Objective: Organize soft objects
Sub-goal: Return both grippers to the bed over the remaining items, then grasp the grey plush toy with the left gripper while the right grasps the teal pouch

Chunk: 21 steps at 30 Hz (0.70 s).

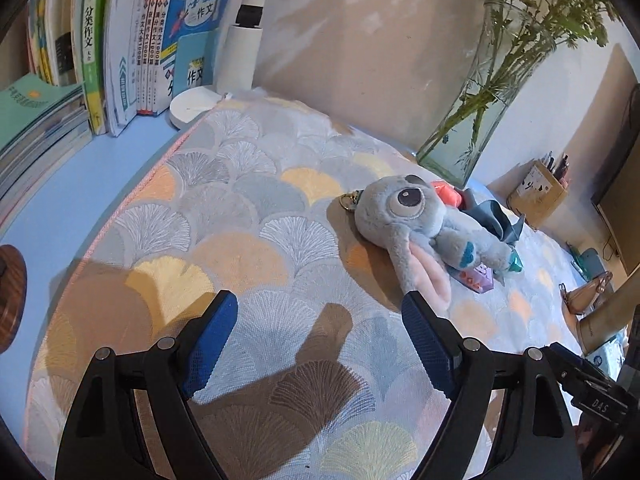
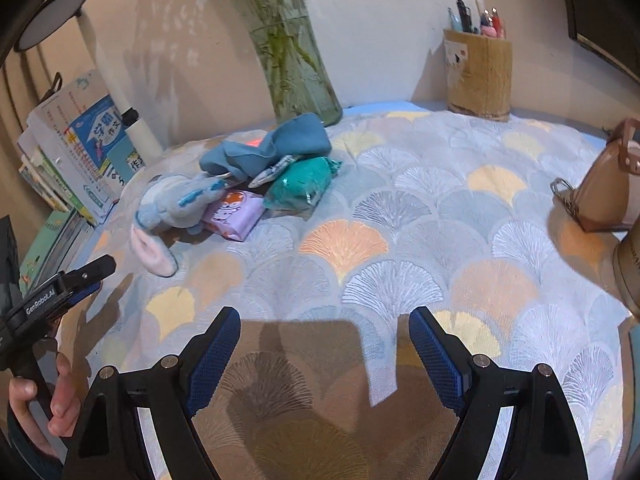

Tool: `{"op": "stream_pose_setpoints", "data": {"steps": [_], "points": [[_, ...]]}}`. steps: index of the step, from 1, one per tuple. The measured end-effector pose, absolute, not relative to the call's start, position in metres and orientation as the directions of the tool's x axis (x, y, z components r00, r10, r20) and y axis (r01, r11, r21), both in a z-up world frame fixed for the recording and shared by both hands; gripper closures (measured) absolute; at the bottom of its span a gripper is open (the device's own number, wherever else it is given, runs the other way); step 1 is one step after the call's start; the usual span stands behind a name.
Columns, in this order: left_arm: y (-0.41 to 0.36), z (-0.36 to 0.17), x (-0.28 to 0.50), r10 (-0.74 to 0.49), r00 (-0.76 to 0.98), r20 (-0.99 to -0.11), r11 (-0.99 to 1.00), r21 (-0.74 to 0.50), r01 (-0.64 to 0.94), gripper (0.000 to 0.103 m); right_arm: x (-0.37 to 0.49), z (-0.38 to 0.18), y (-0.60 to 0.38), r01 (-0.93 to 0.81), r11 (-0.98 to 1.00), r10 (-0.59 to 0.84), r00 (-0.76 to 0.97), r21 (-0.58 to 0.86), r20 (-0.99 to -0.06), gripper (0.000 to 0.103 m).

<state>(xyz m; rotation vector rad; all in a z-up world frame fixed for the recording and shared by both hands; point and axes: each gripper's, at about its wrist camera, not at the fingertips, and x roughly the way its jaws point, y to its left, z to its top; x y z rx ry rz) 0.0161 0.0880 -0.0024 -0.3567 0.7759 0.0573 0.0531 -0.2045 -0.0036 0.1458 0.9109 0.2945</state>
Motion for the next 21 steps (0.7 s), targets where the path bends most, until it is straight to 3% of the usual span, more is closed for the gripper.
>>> {"op": "stream_pose_setpoints", "data": {"steps": [4, 9, 13, 18, 21], "points": [[0.084, 0.002, 0.017, -0.09, 0.689, -0.719, 0.946, -0.279, -0.168, 0.02, 0.054, -0.004, -0.207, -0.183, 0.949, 0.314, 0.541, 0.255, -0.78, 0.016], [0.091, 0.039, 0.016, -0.228, 0.691, -0.686, 0.896, -0.425, -0.127, 0.02, 0.061, 0.009, -0.205, -0.195, 0.944, 0.324, 0.415, 0.265, -0.85, 0.016], [0.087, 0.057, 0.039, -0.295, 0.686, -0.665, 0.867, -0.488, -0.101, 0.02, 0.087, 0.032, -0.205, -0.2, 0.946, 0.32, 0.447, 0.256, -0.835, 0.016], [0.075, 0.033, 0.084, -0.31, 0.649, -0.695, 0.851, -0.507, -0.136, 0.02, 0.122, 0.028, -0.194, -0.2, 0.954, 0.296, 0.495, 0.224, -0.817, 0.016], [0.075, 0.015, 0.099, -0.287, 0.659, -0.695, 0.841, -0.513, -0.174, 0.021, 0.136, 0.014, -0.189, -0.195, 0.947, 0.318, 0.49, 0.254, -0.811, 0.022]]}}
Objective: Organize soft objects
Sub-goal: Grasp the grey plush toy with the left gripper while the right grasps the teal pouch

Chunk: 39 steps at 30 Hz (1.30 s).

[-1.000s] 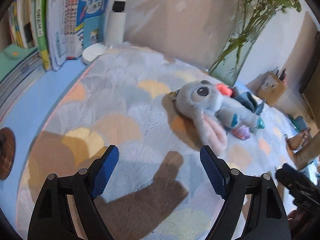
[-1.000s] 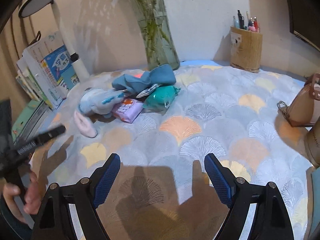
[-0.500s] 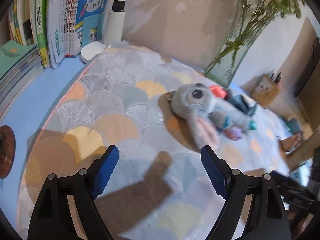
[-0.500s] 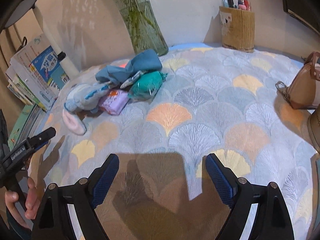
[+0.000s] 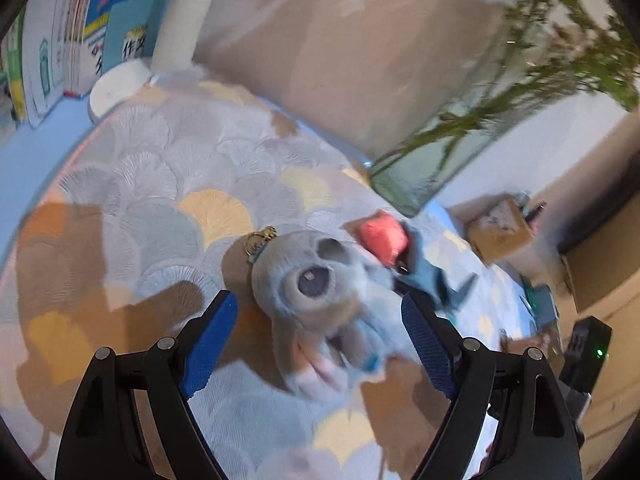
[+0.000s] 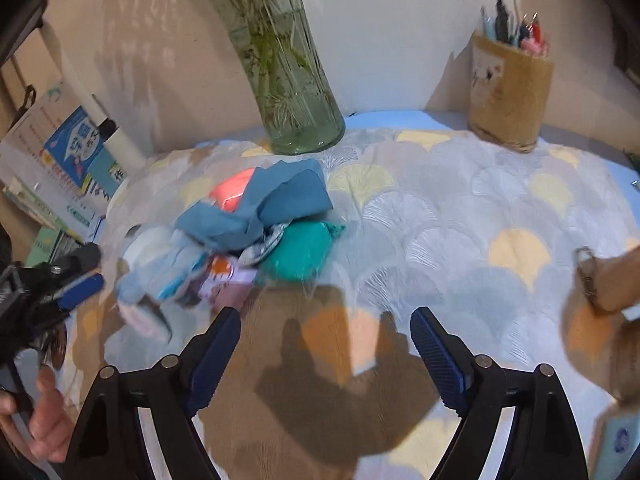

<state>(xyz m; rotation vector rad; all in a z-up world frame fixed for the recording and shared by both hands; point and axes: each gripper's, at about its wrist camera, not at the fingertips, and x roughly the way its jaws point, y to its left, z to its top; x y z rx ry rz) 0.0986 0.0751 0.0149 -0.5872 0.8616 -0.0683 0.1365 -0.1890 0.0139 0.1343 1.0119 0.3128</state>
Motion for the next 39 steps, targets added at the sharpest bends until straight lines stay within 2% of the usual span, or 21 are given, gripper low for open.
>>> {"op": "stream_pose_setpoints", "data": {"steps": [1, 6, 8, 10, 11, 12, 13, 17, 21, 26, 29, 35, 39], "points": [[0.073, 0.011, 0.1, -0.278, 0.675, -0.683, 0.844, -0.51, -0.168, 0.021, 0.141, 0.009, -0.187, -0.194, 0.946, 0.324, 0.487, 0.261, -0.811, 0.026], [0.062, 0.006, 0.108, -0.244, 0.691, -0.68, 0.872, -0.466, -0.15, 0.022, 0.16, -0.003, -0.176, -0.197, 0.943, 0.333, 0.501, 0.269, -0.799, 0.033], [0.059, 0.007, 0.112, -0.219, 0.696, -0.684, 0.884, -0.441, -0.155, 0.027, 0.163, -0.002, -0.173, -0.203, 0.94, 0.341, 0.525, 0.274, -0.78, 0.036], [0.059, 0.008, 0.114, -0.207, 0.698, -0.685, 0.889, -0.43, -0.158, 0.034, 0.166, -0.003, -0.169, -0.204, 0.939, 0.344, 0.537, 0.277, -0.77, 0.049], [0.059, 0.008, 0.114, -0.199, 0.701, -0.685, 0.891, -0.424, -0.161, 0.037, 0.165, -0.003, -0.168, -0.204, 0.94, 0.342, 0.546, 0.275, -0.764, 0.053], [0.059, 0.009, 0.114, -0.188, 0.703, -0.686, 0.896, -0.412, -0.163, 0.041, 0.165, -0.003, -0.167, -0.208, 0.938, 0.346, 0.551, 0.276, -0.759, 0.063], [0.059, 0.009, 0.113, -0.189, 0.706, -0.683, 0.898, -0.411, -0.157, 0.044, 0.164, -0.002, -0.167, -0.214, 0.936, 0.352, 0.553, 0.279, -0.755, 0.067], [0.058, 0.018, 0.103, -0.201, 0.713, -0.672, 0.912, -0.394, -0.115, 0.046, 0.153, 0.006, -0.176, -0.227, 0.933, 0.361, 0.582, 0.281, -0.728, 0.07], [0.052, 0.039, 0.082, -0.252, 0.721, -0.646, 0.932, -0.363, 0.0, 0.046, 0.131, 0.016, -0.193, -0.222, 0.93, 0.367, 0.588, 0.293, -0.721, 0.07], [0.031, 0.063, 0.046, -0.394, 0.692, -0.605, 0.915, -0.33, 0.233, 0.046, 0.088, 0.026, -0.225, -0.19, 0.907, 0.413, 0.565, 0.375, -0.714, 0.07], [0.008, 0.07, 0.029, -0.527, 0.603, -0.599, 0.848, -0.32, 0.422, 0.045, 0.059, 0.027, -0.241, -0.186, 0.892, 0.442, 0.546, 0.411, -0.712, 0.07], [-0.041, 0.048, 0.022, -0.561, 0.465, -0.685, 0.78, -0.249, 0.574, 0.044, 0.029, 0.014, -0.249, -0.208, 0.902, 0.431, 0.503, 0.379, -0.749, 0.07], [-0.062, 0.021, 0.026, -0.464, 0.465, -0.754, 0.818, -0.163, 0.551, 0.037, 0.029, -0.002, -0.259, -0.165, 0.914, 0.402, 0.499, 0.372, -0.768, 0.07]]}}
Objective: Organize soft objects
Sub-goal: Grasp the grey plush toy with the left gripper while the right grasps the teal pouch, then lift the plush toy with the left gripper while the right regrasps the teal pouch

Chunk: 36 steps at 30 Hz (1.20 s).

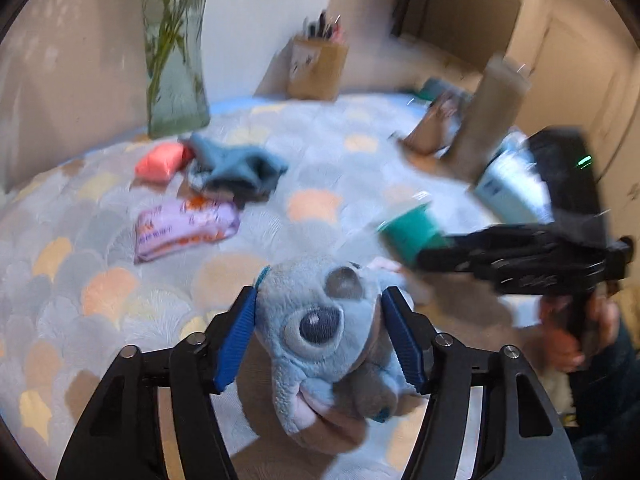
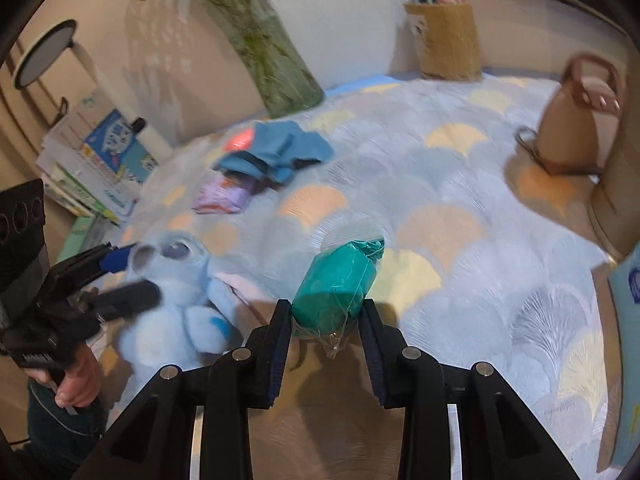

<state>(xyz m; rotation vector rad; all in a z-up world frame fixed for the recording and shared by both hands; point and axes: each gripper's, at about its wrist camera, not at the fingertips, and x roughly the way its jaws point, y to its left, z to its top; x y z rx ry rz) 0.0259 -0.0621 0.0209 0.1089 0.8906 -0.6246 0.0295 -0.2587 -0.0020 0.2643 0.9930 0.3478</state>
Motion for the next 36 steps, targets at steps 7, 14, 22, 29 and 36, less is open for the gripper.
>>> {"op": "stream_pose_setpoints", "data": {"steps": [7, 14, 22, 29, 36], "points": [[-0.034, 0.024, 0.027, -0.417, 0.507, -0.754, 0.877, -0.188, 0.442, 0.019, 0.024, -0.01, -0.274, -0.172, 0.859, 0.497, 0.506, 0.482, -0.705, 0.054], [0.006, 0.036, 0.014, -0.419, 0.539, -0.73, 0.905, -0.288, 0.313, 0.019, 0.022, -0.012, -0.28, -0.175, 0.83, 0.537, 0.509, 0.53, -0.672, 0.051], [-0.045, 0.024, -0.009, -0.527, 0.425, -0.736, 0.847, -0.412, 0.336, 0.016, 0.019, -0.014, -0.294, -0.133, 0.804, 0.551, 0.535, 0.58, -0.641, 0.047], [-0.087, 0.001, -0.006, -0.294, 0.48, -0.827, 0.949, -0.194, 0.248, 0.01, 0.017, -0.013, -0.292, -0.138, 0.816, 0.538, 0.539, 0.562, -0.649, 0.047], [-0.07, 0.002, -0.001, -0.282, 0.495, -0.822, 0.949, -0.162, 0.271, 0.033, 0.017, -0.011, -0.287, -0.155, 0.838, 0.514, 0.543, 0.523, -0.664, 0.038]]}}
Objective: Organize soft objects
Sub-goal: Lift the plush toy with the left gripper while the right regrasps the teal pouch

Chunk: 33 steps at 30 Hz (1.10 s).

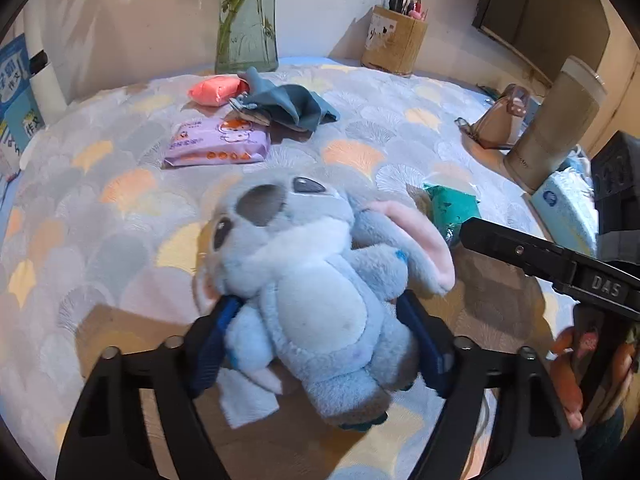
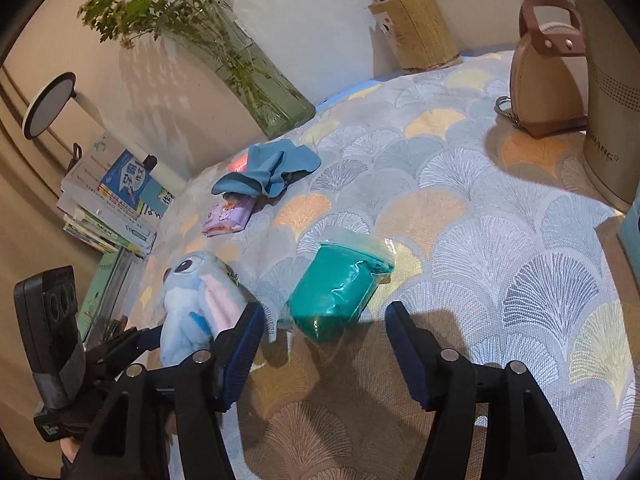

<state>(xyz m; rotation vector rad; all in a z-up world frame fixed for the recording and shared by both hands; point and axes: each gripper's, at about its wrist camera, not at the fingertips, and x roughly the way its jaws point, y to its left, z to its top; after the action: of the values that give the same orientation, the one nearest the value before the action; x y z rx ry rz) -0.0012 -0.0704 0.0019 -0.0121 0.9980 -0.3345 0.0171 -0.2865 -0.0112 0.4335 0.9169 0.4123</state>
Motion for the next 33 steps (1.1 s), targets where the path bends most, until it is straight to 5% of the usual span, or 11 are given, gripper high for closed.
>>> {"op": "stream_pose_setpoints", "data": {"steps": [3, 10, 18, 22, 27, 30, 33], "points": [[-0.064, 0.012, -0.005, -0.271, 0.514, -0.814, 0.947, -0.13, 0.294, 0.043, 0.017, -0.01, -0.287, -0.147, 0.848, 0.497, 0.554, 0.509, -0.668, 0.03], [-0.084, 0.018, -0.014, -0.184, 0.563, -0.806, 0.914, 0.07, 0.398, 0.034, 0.017, -0.006, -0.264, -0.15, 0.925, 0.373, 0.547, 0.35, -0.749, 0.027], [-0.071, 0.02, -0.013, -0.22, 0.555, -0.802, 0.937, -0.016, 0.349, 0.031, 0.029, -0.007, -0.245, -0.092, 0.972, 0.23, 0.548, 0.216, -0.804, 0.028], [-0.064, 0.021, -0.02, -0.293, 0.52, -0.803, 0.919, -0.086, 0.385, 0.029, 0.033, -0.006, -0.238, -0.123, 0.986, 0.161, 0.555, 0.112, -0.816, 0.057], [-0.052, 0.028, -0.019, -0.342, 0.521, -0.782, 0.917, -0.158, 0.365, 0.024, 0.022, 0.004, -0.258, -0.25, 0.968, 0.167, 0.544, 0.031, -0.822, 0.059], [-0.053, 0.024, -0.014, -0.347, 0.512, -0.786, 0.92, -0.179, 0.348, 0.02, 0.018, 0.005, -0.27, -0.219, 0.976, 0.135, 0.543, 0.016, -0.829, 0.038], [-0.059, 0.013, -0.007, -0.292, 0.506, -0.812, 0.937, -0.136, 0.323, 0.012, 0.018, 0.002, -0.275, -0.201, 0.975, 0.189, 0.533, 0.094, -0.824, 0.034]]}}
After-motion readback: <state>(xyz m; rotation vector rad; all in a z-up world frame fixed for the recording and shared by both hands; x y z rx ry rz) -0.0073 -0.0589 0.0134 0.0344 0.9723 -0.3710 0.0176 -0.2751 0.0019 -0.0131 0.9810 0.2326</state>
